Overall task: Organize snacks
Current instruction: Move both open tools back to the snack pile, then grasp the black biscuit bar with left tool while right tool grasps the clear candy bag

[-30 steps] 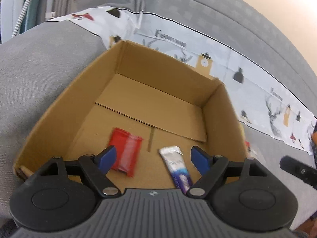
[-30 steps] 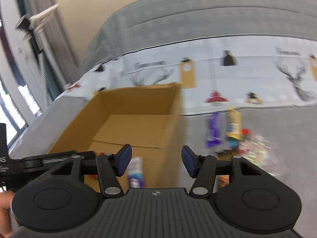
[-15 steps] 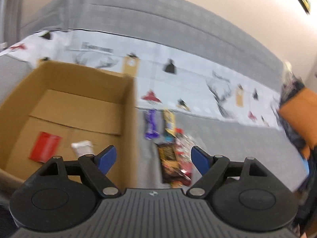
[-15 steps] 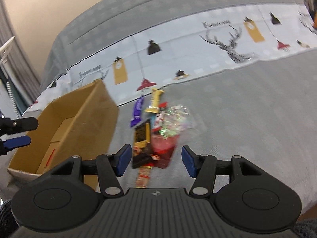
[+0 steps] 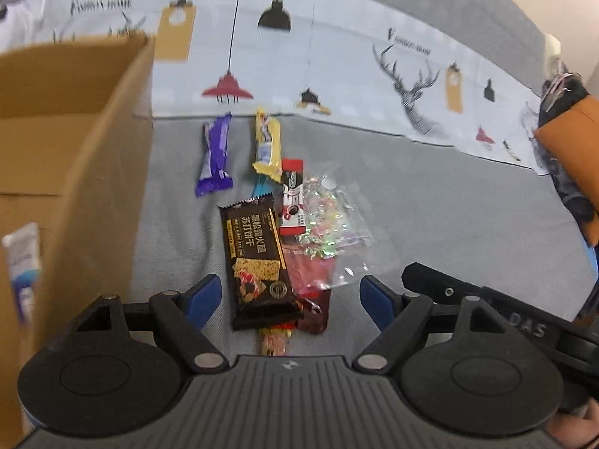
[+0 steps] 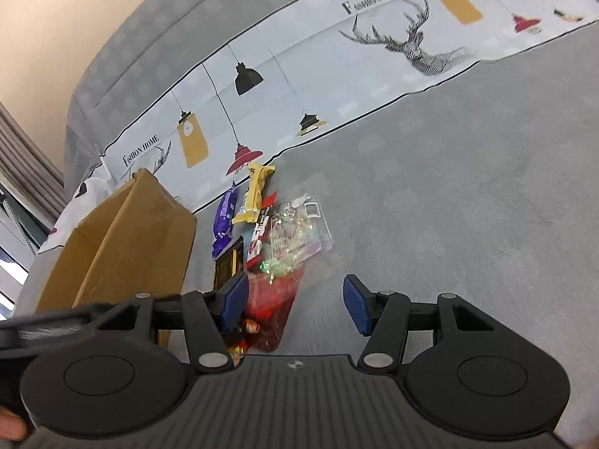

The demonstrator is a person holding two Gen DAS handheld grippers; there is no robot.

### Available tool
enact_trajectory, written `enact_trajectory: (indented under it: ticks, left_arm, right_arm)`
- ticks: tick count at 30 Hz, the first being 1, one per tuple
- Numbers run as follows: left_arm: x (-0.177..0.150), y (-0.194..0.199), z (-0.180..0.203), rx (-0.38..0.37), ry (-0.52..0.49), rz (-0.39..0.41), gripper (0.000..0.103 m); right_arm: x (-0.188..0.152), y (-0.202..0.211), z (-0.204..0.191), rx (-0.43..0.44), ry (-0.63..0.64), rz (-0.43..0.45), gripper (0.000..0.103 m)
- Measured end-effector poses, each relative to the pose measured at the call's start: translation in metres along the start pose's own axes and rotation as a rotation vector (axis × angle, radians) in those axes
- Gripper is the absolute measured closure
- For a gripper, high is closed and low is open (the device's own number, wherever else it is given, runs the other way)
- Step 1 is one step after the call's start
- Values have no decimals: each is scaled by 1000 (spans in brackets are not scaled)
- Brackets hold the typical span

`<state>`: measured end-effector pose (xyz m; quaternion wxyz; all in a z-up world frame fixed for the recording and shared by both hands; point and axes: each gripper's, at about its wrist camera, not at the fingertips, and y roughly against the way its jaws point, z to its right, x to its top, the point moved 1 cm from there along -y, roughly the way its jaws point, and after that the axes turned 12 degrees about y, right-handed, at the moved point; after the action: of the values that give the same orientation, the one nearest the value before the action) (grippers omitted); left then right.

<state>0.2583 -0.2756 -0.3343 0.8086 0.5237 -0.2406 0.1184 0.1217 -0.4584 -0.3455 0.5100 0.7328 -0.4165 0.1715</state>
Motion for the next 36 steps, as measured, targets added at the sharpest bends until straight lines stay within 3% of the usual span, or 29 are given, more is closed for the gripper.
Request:
enact_trajectory:
  ticks: [5,8,11,12,13,14,15,18,20,24,27,30,33,36]
  left_arm:
    - [11,-43,-8,47,25,-55,18]
    - [16,-63,-19,26,77,-129,18]
    - [19,-68,-25,15,99,-119,18]
    - [19,-68,-26,17,85,-109,28]
    - [19,-67,-24,26,67,-99,37]
    - [18,-65,-23,51,40,-89,57]
    - [17,-63,-23,65,14,-85,59]
    - [14,-51,-22,15,8,-86,60]
    - [10,-41,-17,22,-25,-66,60]
    - [1,-26,-16,3,-40,-70,60]
    - [-10,-28,-18,26,-57,-85,60]
    - [-16,-37,-23,40,-46,-111,59]
    - [-14,-42,-23,45,-35,-117,58]
    - [-12,-45,-23,50,-35,-111,56]
  right_arm:
    - [5,-34,15,-7,-62,-59,44]
    - [9,-55,29,25,-154,-75,44]
    - [10,-72,42,61,-252,-75,44]
    - [11,-77,44,73,-268,-70,45]
    - [13,-80,45,84,-272,-63,57]
    - [17,-83,43,84,-257,-54,92]
    - [20,-85,42,81,-228,-50,101]
    - [25,-78,34,105,-173,-19,102]
    - [28,-66,25,127,-121,15,102]
    - [29,-28,6,102,-2,74,102]
    - [19,-3,2,98,8,68,102]
    - [12,-3,1,104,15,23,102]
    - [7,-16,7,102,-18,-25,95]
    - [4,-27,11,110,-51,-49,74]
